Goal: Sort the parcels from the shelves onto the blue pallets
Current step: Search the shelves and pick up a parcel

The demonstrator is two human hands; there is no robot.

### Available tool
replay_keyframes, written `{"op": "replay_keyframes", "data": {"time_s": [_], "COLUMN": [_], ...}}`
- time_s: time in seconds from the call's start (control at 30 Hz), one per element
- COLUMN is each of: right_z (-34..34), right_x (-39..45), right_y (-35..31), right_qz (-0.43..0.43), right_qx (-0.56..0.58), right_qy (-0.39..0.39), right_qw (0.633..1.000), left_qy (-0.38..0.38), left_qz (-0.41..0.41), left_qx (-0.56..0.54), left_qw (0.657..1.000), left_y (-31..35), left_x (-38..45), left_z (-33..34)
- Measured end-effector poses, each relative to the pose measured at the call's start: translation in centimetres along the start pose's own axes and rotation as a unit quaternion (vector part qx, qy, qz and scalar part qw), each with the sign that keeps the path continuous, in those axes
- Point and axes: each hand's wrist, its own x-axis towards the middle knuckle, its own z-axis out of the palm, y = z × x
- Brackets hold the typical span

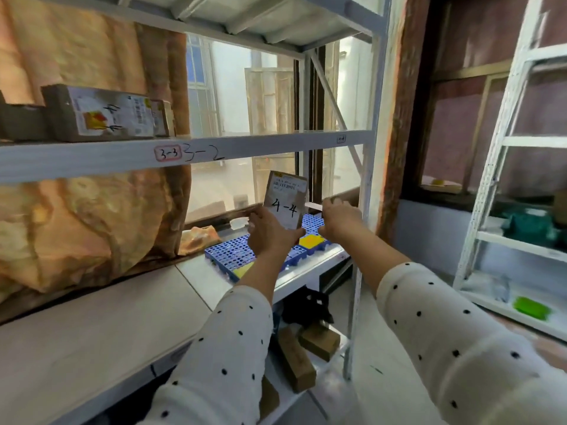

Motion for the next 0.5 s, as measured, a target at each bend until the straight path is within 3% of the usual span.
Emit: {"op": "replay_keyframes", "data": {"time_s": [0.5], "right_z": [12.2], "right_x": [12.9], "right_y": [-4.0], "right_qz": [-0.074], "right_qx": [-0.004], "right_qy": [-0.112], "right_qw": [0.991], "left_qy": [-0.045], "left_qz": [-0.121], "left_qx": [0.048], "left_qw": [0.990], "left_y": [-6.7], "left_x": [12.1], "left_z": [8.2]}}
